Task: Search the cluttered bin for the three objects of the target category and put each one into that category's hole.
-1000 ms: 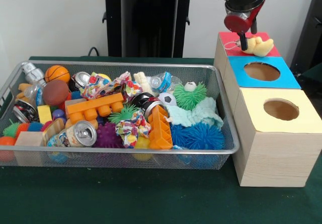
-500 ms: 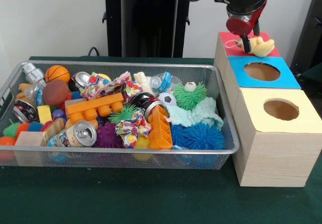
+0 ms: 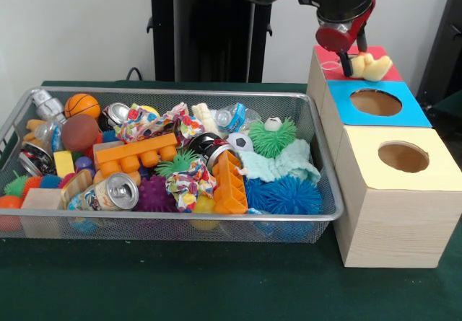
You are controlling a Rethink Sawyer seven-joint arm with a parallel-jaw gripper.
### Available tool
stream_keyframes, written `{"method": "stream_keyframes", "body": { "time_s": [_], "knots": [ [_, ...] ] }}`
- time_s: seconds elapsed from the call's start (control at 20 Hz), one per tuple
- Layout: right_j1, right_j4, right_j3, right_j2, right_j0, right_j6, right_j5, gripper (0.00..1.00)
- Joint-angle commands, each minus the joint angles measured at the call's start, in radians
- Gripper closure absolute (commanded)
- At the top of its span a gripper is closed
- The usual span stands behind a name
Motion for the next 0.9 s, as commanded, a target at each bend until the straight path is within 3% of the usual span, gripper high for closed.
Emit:
{"method": "stream_keyframes", "body": {
  "time_s": [0.05,0.8,0.85,0.9],
  "knots": [
    [0.063,-0.048,0.004,-0.036,-0.017,-0.232,0.011,0.0],
    [0.097,-0.05,0.021,-0.036,-0.012,-0.202,-0.005,0.0],
    [0.102,-0.053,0.022,-0.03,-0.014,-0.209,-0.009,1.0],
    [0.102,-0.044,0.022,-0.037,-0.014,-0.183,-0.014,1.0]
  ]
}}
